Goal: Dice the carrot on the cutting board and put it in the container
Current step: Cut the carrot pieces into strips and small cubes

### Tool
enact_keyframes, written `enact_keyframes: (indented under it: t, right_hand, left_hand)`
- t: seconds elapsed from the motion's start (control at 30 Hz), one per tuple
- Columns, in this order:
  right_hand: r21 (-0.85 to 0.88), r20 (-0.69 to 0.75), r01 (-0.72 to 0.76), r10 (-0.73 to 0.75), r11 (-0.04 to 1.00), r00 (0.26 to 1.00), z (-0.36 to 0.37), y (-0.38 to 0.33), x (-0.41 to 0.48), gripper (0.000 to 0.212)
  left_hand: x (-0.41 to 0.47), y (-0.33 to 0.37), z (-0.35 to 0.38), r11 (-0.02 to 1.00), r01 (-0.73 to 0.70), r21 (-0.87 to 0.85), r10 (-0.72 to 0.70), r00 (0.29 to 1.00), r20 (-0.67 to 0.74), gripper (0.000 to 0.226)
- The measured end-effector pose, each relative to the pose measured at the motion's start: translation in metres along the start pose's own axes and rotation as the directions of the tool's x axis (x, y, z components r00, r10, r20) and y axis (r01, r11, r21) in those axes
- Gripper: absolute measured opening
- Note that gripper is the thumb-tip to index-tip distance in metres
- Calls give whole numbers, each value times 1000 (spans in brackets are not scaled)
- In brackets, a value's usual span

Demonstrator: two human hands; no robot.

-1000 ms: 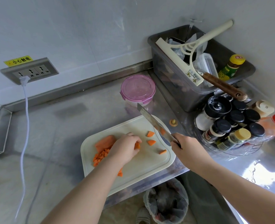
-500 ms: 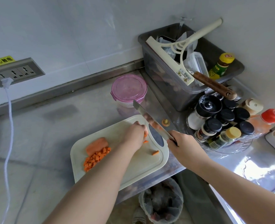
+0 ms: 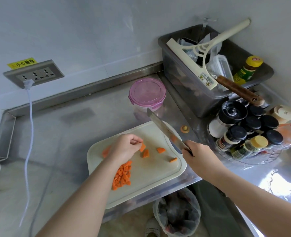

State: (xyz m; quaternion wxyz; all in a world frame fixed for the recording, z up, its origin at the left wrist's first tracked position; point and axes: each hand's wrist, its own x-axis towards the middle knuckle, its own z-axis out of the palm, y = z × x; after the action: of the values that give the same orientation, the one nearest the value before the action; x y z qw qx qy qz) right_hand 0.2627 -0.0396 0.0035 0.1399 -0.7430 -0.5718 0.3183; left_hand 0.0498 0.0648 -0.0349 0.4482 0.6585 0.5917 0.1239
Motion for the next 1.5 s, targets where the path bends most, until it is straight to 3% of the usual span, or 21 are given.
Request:
enact_keyframes:
  t: [0.07,0.4,0.57,0.67,0.8,0.9,1.03,1.27,1.4,1.5]
  right_hand:
    - [-3,6,9,-9,1000,1000,1,-3,1,19]
    - [-16,22,38,-38,999,999,-3,-10,-4,39]
    - [18,40,8,-9,1000,999,0,-8,-6,34]
    - [41,107,-19,14,999,994,6,-10,-8,37]
    - [-20,167,-39,42,999,985,23,-15,-11,36]
    - [-72,193,-59,72,996,978,36,-15,-12,35]
    - [-126,178,-35,58,991,982,51,-16,-14,17]
    - [-346,220,46,33,937,975,66,-14,-12,25]
    - [-329,204,24,46,944,978,67,-13,-12,25]
    - [-259,144,2,37,966,989,61,-14,-15,27]
  left_hand:
    - [-5,-1,3,999,8,36,-8,1000,3,12]
    - [-8,-3,18,993,-9,121,9,1000,0,15]
    - [-17,-5,22,989,-19,147,25,999,-40,32]
    - [-23,-7,30,950,-52,309,56,998,-2,52]
    - [-25,-3,39,897,-35,441,83,993,-89,46]
    - [-26,-1,42,901,-12,434,83,986,-144,34]
    - [-33,4,50,904,19,427,78,975,-210,27]
    - [-40,5,57,898,59,435,72,957,-280,30]
    - [-44,5,56,903,34,428,97,955,-280,31]
    - [-46,3,49,944,44,326,43,967,-253,33]
